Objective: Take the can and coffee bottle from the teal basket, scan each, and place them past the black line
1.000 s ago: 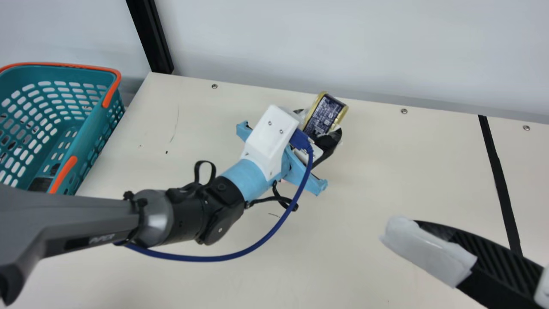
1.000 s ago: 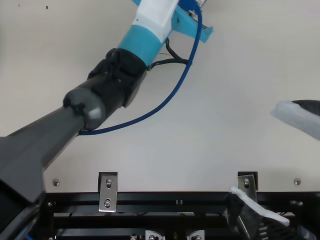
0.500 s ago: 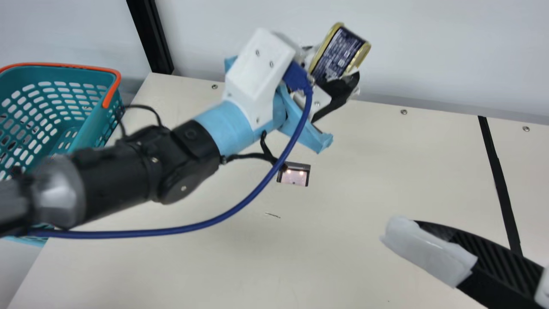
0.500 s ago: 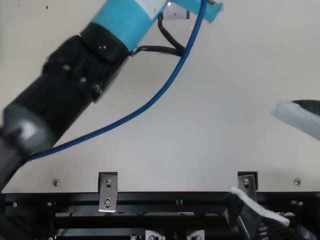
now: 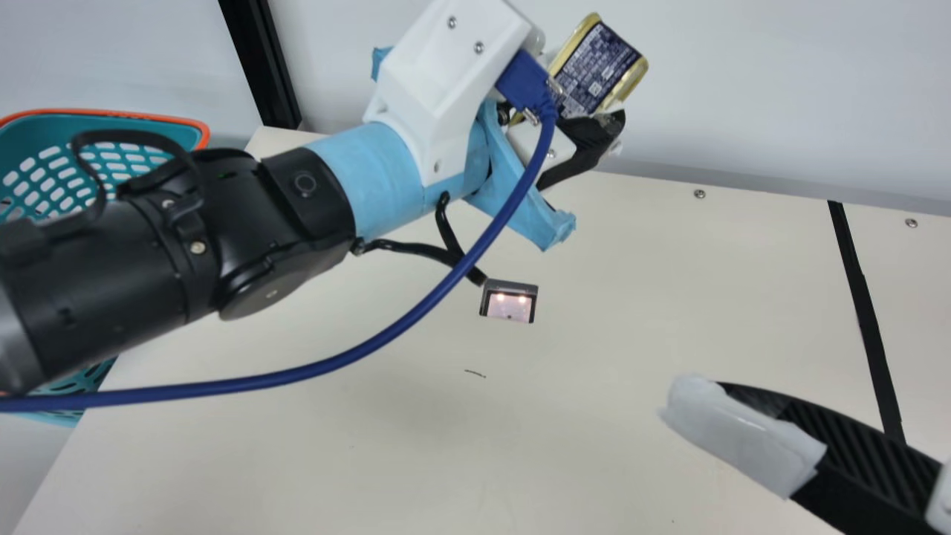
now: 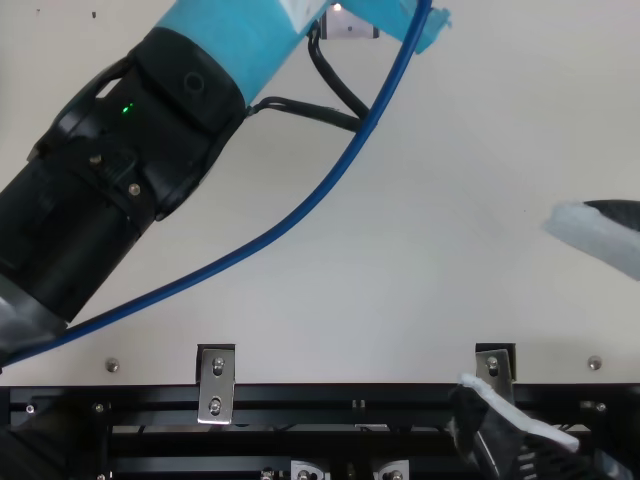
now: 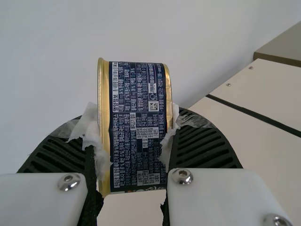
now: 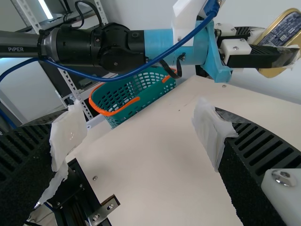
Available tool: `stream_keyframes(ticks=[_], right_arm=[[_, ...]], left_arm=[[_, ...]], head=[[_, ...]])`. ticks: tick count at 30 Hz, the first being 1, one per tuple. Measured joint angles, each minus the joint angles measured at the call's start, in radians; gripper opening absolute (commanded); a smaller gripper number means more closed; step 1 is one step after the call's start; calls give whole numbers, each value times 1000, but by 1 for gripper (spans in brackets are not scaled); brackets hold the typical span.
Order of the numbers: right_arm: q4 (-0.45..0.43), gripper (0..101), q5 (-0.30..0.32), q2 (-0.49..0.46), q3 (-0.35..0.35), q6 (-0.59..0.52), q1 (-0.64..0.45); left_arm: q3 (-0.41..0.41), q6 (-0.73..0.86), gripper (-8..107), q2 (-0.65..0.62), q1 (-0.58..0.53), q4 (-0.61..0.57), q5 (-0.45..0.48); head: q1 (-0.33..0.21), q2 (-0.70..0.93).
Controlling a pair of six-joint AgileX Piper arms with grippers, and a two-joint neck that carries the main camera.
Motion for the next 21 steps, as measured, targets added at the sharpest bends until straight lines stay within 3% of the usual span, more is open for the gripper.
stream_keyframes(ticks=[12, 21], right_arm=[[0, 101, 0, 0, 0, 0, 0], [0, 101, 0, 0, 0, 0, 0]], left_arm=[[0, 17, 10, 2, 0, -13, 10], [-51, 75, 10, 28, -19, -38, 229]], head=[[0, 0], [0, 0]])
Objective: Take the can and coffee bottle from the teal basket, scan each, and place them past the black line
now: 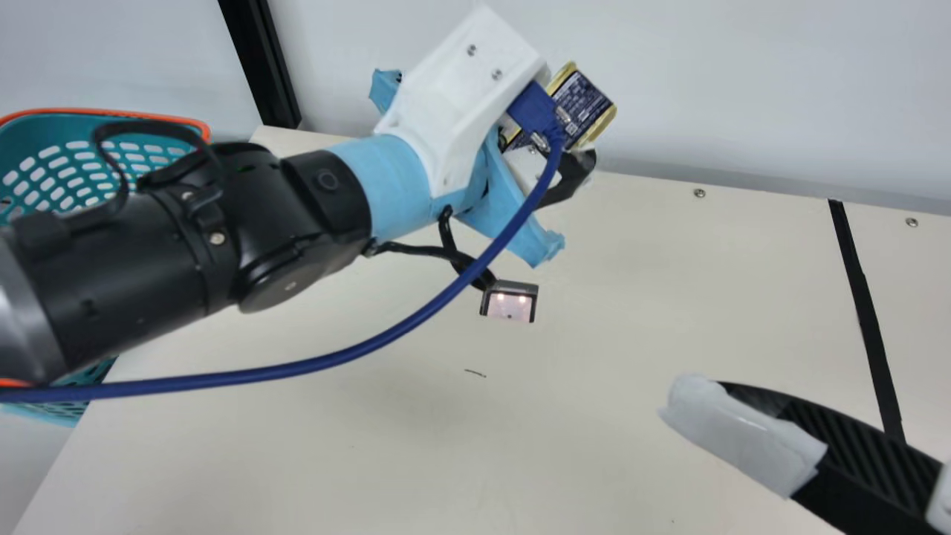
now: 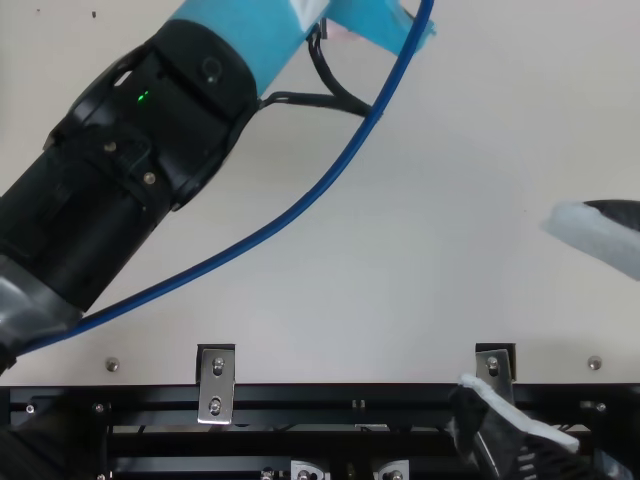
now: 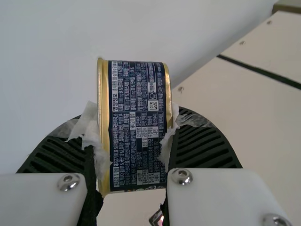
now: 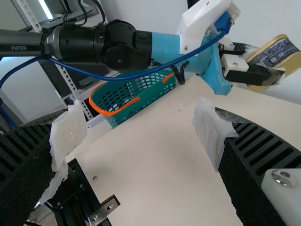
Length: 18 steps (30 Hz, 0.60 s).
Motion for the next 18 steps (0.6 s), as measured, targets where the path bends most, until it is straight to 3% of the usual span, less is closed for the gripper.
stream_keyframes(ticks=[5, 18], right_arm=[[0, 101, 0, 0, 0, 0, 0], [0, 101, 0, 0, 0, 0, 0]], left_arm=[[-28, 70, 10, 5, -2, -62, 126], [-95, 520, 10, 16, 71, -457, 393]], head=[[0, 0], [0, 0]])
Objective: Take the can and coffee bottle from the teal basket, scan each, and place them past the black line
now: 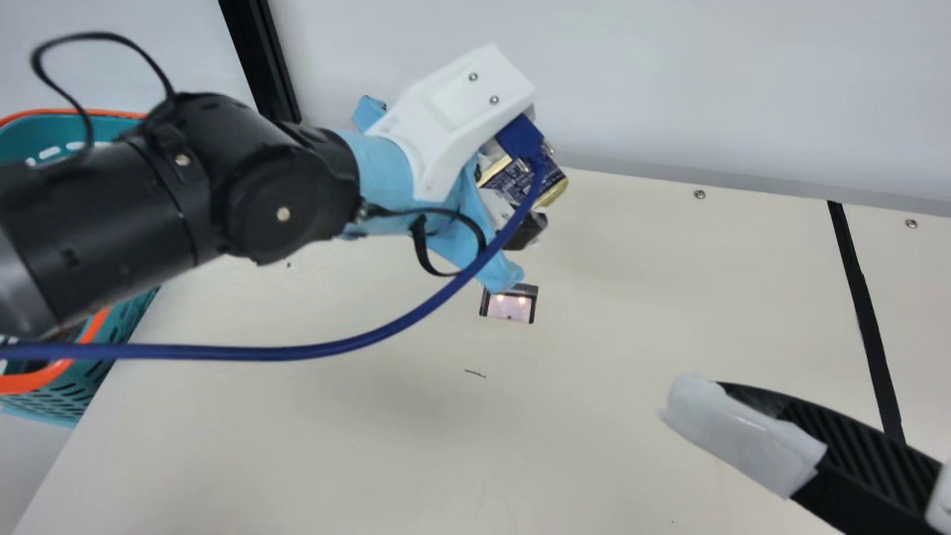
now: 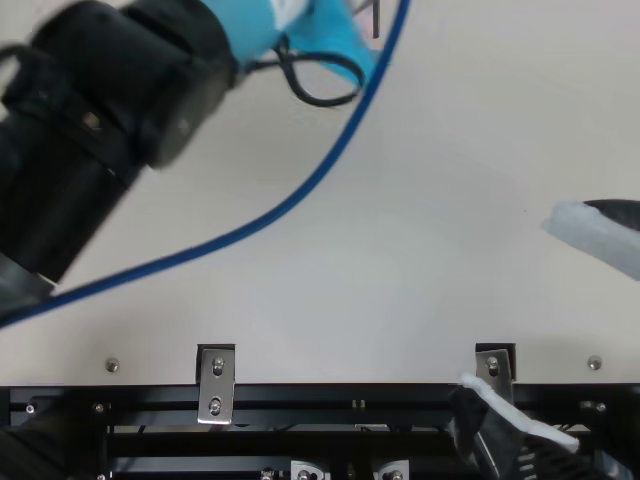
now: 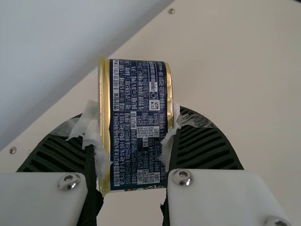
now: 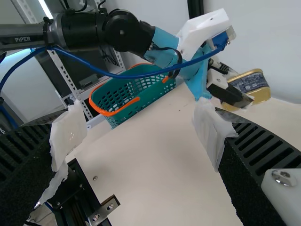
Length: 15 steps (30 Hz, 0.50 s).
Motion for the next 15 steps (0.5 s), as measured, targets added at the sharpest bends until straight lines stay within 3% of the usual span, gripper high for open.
stream_keyframes(ticks=[5, 15], right_arm=[[0, 101, 0, 0, 0, 0, 0], [0, 101, 0, 0, 0, 0, 0]], left_arm=[[-4, 193, 10, 4, 43, -127, 83], [85, 593, 10, 2, 77, -296, 211]], head=[[0, 0], [0, 0]])
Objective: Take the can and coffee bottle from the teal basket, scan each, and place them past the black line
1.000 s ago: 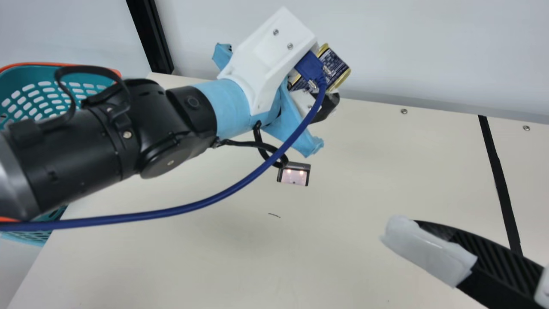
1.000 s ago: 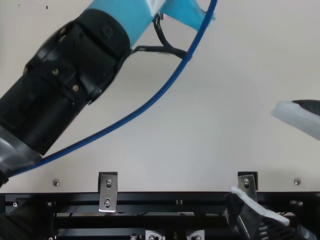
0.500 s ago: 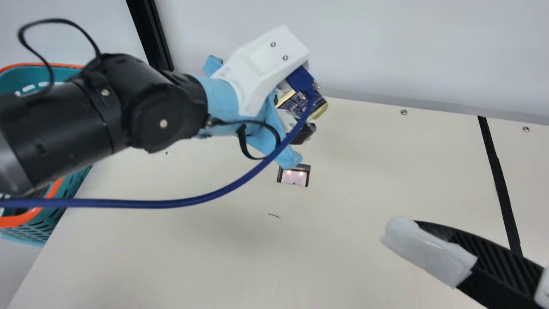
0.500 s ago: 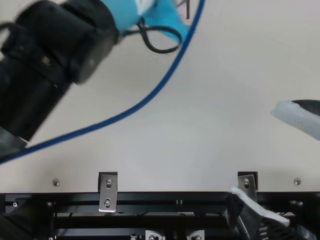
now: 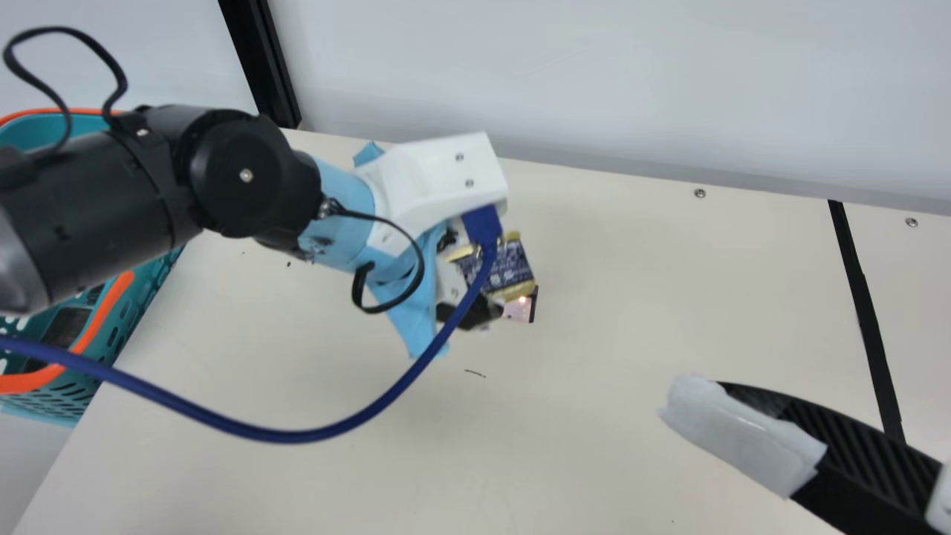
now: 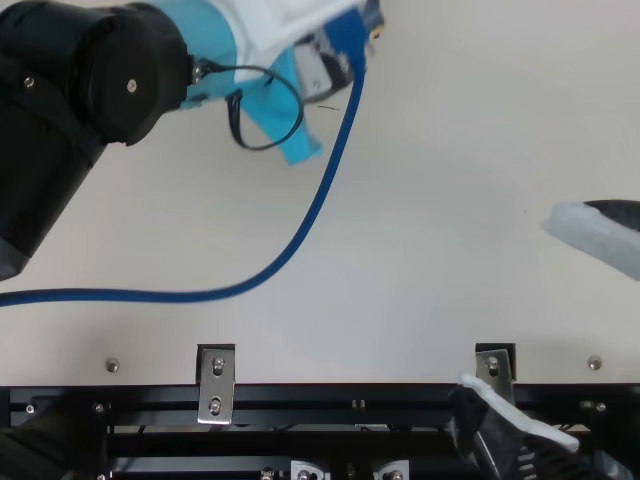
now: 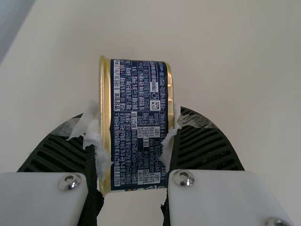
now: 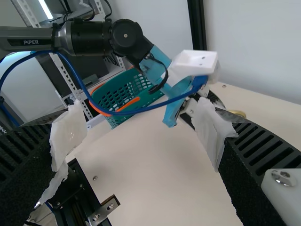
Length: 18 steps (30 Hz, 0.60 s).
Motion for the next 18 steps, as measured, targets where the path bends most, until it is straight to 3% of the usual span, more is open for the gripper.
stream_keyframes(ticks=[5, 15, 16, 17, 18], right_arm=[[0, 101, 0, 0, 0, 0, 0], [0, 101, 0, 0, 0, 0, 0], [0, 101, 0, 0, 0, 0, 0], [0, 101, 0, 0, 0, 0, 0], [0, 101, 0, 0, 0, 0, 0]], left_arm=[[42, 135, 10, 26, 6, -35, 74], [104, 218, 10, 83, 17, -128, 138], [105, 220, 35, 88, 17, -135, 138], [109, 227, 90, 92, 19, -146, 139], [111, 229, 90, 97, 19, -152, 139]], head=[[0, 0], [0, 0], [0, 0], [0, 0], [0, 0]])
